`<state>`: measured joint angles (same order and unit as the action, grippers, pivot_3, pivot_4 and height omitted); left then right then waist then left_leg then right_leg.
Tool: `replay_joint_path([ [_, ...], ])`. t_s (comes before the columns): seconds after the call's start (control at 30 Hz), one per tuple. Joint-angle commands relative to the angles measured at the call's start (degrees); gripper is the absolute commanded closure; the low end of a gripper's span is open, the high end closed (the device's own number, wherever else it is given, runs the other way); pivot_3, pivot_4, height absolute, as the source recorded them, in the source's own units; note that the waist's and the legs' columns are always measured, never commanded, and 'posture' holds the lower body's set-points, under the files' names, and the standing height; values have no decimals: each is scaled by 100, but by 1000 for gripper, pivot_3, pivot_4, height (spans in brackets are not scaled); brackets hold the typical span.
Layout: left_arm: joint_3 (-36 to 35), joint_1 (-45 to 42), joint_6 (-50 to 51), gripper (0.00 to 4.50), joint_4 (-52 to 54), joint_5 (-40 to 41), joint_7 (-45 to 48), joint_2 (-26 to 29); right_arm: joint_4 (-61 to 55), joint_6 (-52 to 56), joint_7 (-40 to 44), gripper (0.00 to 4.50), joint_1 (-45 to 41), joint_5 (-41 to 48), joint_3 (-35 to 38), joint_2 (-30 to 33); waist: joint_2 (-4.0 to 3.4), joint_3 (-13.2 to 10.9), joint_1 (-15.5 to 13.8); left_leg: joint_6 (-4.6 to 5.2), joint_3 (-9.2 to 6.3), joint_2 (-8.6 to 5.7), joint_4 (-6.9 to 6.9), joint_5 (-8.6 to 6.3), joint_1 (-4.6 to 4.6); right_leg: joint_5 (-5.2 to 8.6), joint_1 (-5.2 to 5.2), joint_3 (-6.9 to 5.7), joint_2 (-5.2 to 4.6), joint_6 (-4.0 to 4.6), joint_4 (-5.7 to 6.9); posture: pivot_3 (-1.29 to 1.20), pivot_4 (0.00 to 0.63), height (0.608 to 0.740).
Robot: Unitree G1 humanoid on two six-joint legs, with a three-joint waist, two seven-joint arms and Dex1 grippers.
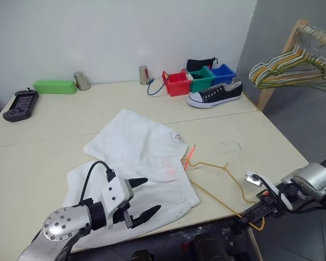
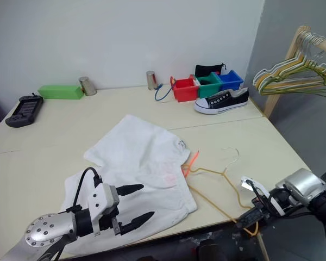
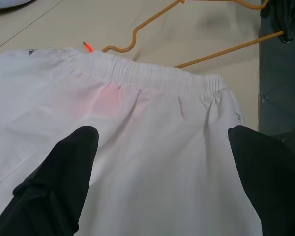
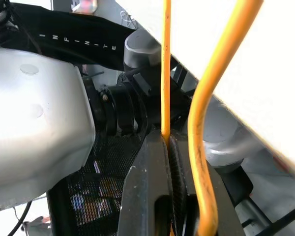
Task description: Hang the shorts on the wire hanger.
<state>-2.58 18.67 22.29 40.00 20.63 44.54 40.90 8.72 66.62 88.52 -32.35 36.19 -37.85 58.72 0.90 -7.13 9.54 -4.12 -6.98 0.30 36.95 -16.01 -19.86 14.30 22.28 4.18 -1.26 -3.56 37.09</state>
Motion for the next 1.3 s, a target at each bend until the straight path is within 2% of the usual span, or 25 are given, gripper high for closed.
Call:
replay_joint_path([
  [0.03,53,-22,-165,9,92,-59,53,31,82,226,397,4500,-325,43,4,-154,0,0,-5,0,0,0,0,0,0,0,0,0,0,0,0,-108,44,740],
  [0.4,97,-101,-292,9,-2,-183,161,59,1071,531,307,4500,-794,-257,-90,-969,-2,2,-27,0,-3,1,0,0,-2,-18,0,-1,2,-26,1,-96,37,740],
  [0.73,145,-146,-358,9,-49,-263,149,45,2586,1193,-113,4500,-1503,-327,504,-1915,1,23,3,1,1,17,3,1,8,-29,-3,-1,19,-7,4,-87,28,740],
  [1.03,184,-177,-425,9,-84,-313,146,48,3400,1561,-375,4500,-1917,-376,978,-2461,-50,61,-2,2,-1,18,1,1,1,-40,0,-1,22,-20,7,-88,24,740],
  [1.3,226,-270,-436,9,-130,-328,167,65,4019,1024,-676,4500,-2140,-757,1351,-2766,-64,70,10,2,-1,17,1,1,0,-40,1,0,22,-20,7,-101,28,740],
])
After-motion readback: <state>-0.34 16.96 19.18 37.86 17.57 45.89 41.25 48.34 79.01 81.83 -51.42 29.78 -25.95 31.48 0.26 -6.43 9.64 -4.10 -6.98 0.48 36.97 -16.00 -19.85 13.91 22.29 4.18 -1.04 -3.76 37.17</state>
